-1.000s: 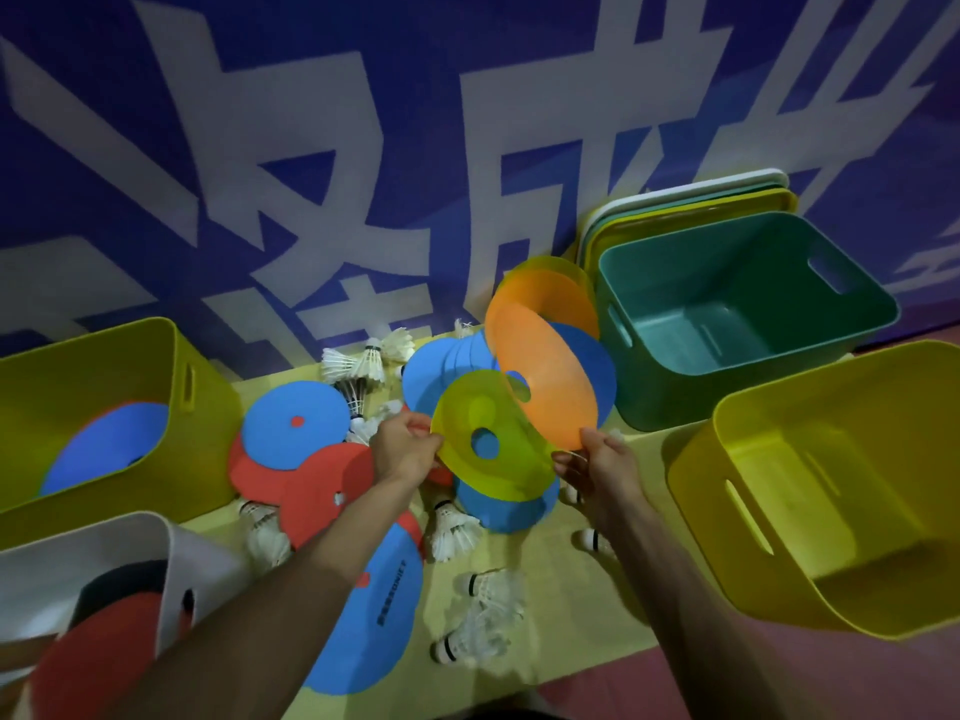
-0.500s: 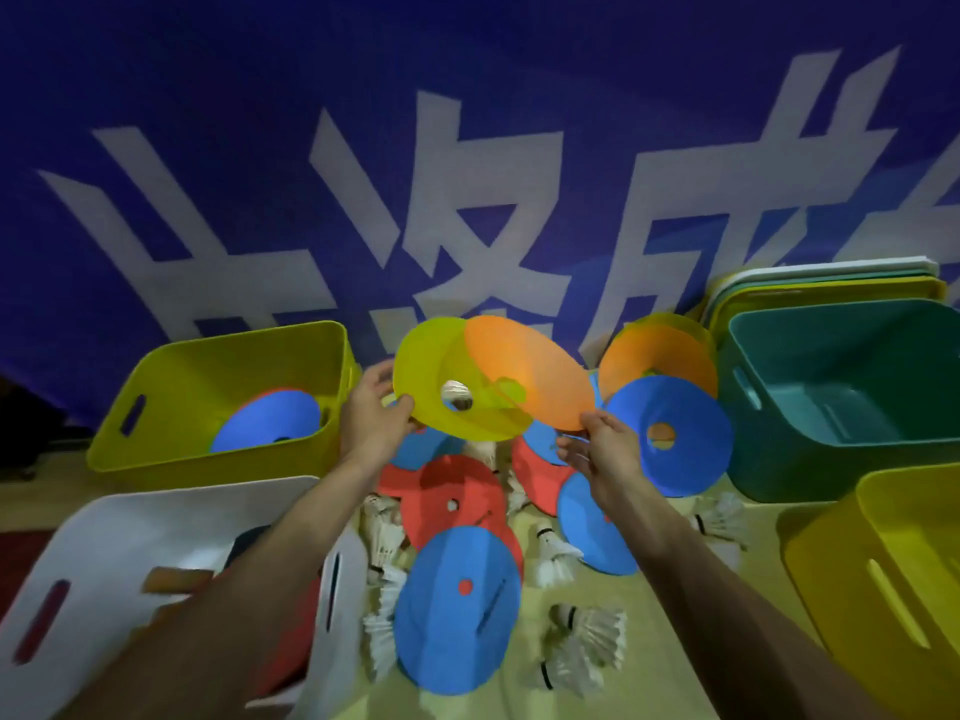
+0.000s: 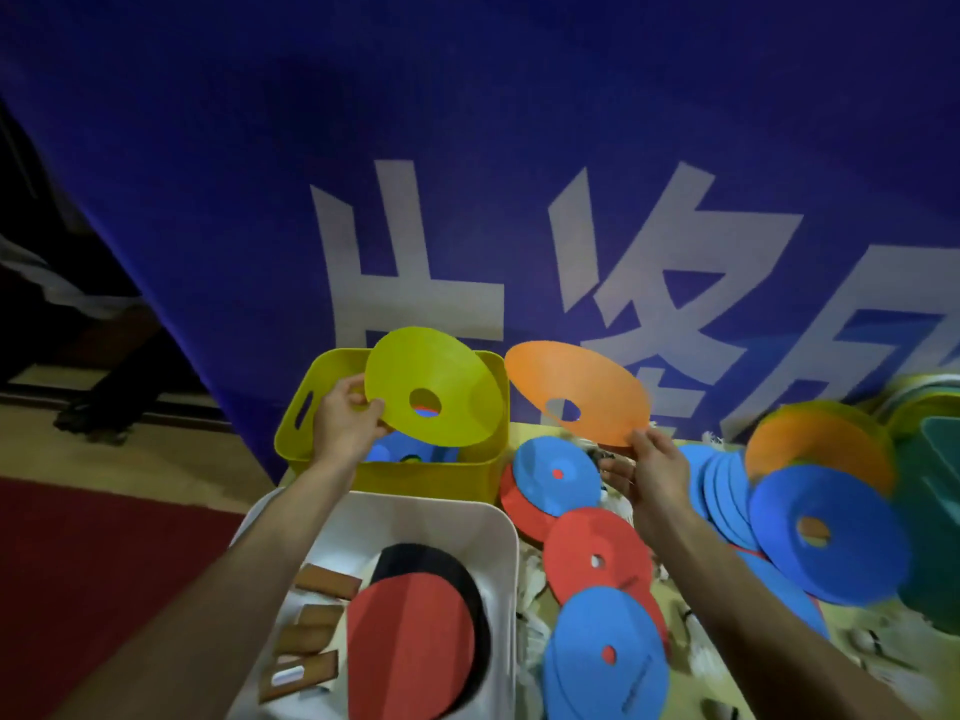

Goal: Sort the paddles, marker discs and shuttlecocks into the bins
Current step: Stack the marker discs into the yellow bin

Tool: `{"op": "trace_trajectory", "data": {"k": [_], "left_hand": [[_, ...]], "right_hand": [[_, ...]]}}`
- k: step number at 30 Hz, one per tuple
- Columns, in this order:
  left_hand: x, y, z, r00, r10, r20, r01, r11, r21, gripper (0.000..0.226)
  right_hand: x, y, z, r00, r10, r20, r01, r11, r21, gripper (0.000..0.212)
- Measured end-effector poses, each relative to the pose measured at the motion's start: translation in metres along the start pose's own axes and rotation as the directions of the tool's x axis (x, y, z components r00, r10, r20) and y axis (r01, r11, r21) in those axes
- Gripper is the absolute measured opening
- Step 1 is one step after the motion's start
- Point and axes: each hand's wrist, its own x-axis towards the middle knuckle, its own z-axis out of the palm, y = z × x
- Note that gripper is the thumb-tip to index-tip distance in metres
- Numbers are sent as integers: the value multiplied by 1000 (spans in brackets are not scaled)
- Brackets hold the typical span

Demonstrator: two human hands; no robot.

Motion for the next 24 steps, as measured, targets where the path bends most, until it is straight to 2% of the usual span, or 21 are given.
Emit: {"op": "trace_trajectory", "data": {"k": [4, 11, 14, 16, 20, 24], "left_hand": [[34, -22, -16, 994, -99, 35, 99, 995, 15, 39], [70, -57, -10, 960, -279, 25, 279, 960, -12, 46], [90, -84, -13, 959, -283, 15, 281, 957, 78, 51], [86, -82, -21, 960, -280, 27, 277, 957, 82, 46], [67, -66, -40, 962, -253, 105, 254, 967, 8, 35], [55, -51, -60, 969, -201, 143, 215, 972, -92, 34]], "right_hand": [[-11, 6, 34, 999, -41, 36, 42, 998, -44, 23], [-17, 15, 72, 997, -83, 3, 82, 988, -133, 26], [-14, 18, 82, 994, -107, -29, 100, 979, -180, 27], [-14, 21, 90, 993, -117, -34, 106, 969, -225, 25], [-19, 26, 107, 994, -107, 16, 107, 954, -282, 16], [-17, 33, 125, 993, -74, 91, 101, 932, -348, 28]]}}
